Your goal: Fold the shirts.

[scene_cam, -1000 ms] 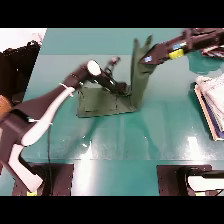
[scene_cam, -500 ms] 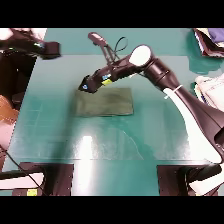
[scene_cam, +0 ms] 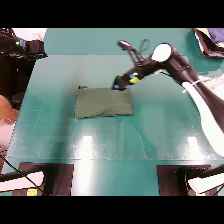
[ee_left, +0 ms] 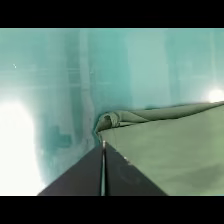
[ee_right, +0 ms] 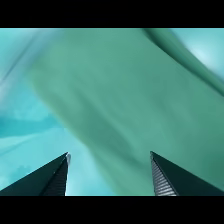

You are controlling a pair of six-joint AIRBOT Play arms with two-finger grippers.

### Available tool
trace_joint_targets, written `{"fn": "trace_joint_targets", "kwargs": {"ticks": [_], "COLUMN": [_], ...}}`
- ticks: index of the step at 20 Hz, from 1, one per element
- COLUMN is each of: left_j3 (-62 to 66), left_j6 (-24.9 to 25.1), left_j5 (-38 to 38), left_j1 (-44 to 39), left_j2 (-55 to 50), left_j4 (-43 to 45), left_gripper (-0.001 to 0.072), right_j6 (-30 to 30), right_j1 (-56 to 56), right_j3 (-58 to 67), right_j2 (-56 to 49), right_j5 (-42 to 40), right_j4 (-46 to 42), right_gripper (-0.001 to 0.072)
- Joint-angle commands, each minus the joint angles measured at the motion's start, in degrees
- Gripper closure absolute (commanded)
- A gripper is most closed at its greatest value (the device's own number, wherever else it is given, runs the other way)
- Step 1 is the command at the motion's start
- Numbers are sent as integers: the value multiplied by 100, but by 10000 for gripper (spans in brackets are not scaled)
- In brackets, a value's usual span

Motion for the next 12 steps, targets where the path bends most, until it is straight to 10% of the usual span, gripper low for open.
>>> {"fn": "trace_joint_targets", "kwargs": {"ticks": [1, 12], "left_j3": [-90, -439], "left_j6": [-2, -2], "left_j5": [-20, 352], "left_j1": [13, 13], "left_j2": [7, -4], "left_j4": [-214, -501], "left_gripper": [681, 681], "right_j6": [295, 74], "right_j1": [-925, -844], "right_j3": [-1137, -1788], "right_j2": [282, -1088], "right_j5": [-289, -426], "right_j4": [96, 2326], "right_gripper": [157, 157]}}
